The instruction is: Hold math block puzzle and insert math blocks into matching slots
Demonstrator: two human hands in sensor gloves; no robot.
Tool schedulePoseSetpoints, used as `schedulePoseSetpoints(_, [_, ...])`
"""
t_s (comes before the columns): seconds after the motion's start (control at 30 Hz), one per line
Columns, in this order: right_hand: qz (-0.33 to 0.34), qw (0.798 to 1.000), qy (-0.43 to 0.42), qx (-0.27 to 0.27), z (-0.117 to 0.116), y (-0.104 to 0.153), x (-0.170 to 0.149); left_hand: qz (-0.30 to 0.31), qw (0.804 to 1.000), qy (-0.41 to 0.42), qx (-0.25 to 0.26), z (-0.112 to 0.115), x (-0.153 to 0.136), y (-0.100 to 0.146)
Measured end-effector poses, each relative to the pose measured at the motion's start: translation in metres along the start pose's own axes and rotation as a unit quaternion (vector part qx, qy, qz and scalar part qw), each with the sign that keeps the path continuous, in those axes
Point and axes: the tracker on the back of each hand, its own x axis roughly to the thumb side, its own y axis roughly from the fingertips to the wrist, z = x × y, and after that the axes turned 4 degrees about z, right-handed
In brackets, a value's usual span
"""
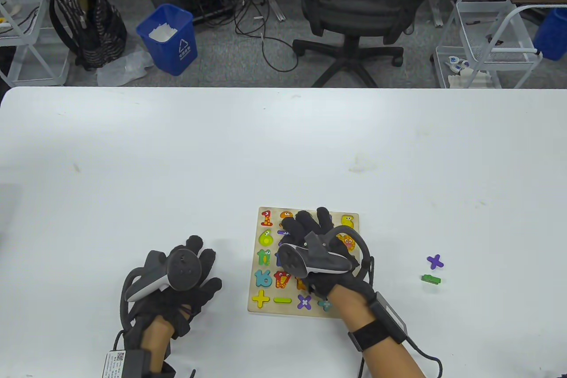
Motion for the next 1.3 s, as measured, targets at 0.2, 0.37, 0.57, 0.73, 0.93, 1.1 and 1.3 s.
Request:
schedulePoseSetpoints(0.2, [0.005, 1.0, -0.013, 0.008, -0.004, -0.007, 0.002, -0.002, 1.0, 0.0, -0.004, 0.0, 0.0, 0.0])
schedulePoseSetpoints(0.37, [0.005, 1.0, -0.019, 0.007, -0.003, -0.008, 0.002, -0.002, 1.0, -0.003, -0.004, 0.0, 0.0, 0.0])
schedulePoseSetpoints(0.57, [0.009, 1.0, -0.019, 0.013, -0.004, -0.009, 0.006, -0.003, 1.0, -0.004, -0.006, 0.0, 0.001, 0.0])
schedulePoseSetpoints(0.73, [0.003, 1.0, 0.001, 0.005, -0.002, -0.009, 0.007, -0.003, 1.0, -0.007, -0.006, 0.0, 0.002, 0.0])
schedulePoseSetpoints(0.93, [-0.014, 1.0, -0.008, 0.01, 0.0, -0.009, 0.006, -0.002, 1.0, -0.006, -0.006, 0.001, 0.002, 0.0])
schedulePoseSetpoints(1.1, [-0.017, 0.999, 0.039, 0.014, -0.001, -0.008, 0.014, -0.003, 1.0, -0.005, -0.007, 0.001, 0.002, 0.0])
schedulePoseSetpoints(1.3, [-0.015, 0.999, 0.039, 0.021, -0.002, -0.004, 0.011, -0.003, 1.0, -0.002, -0.007, 0.001, 0.001, 0.0])
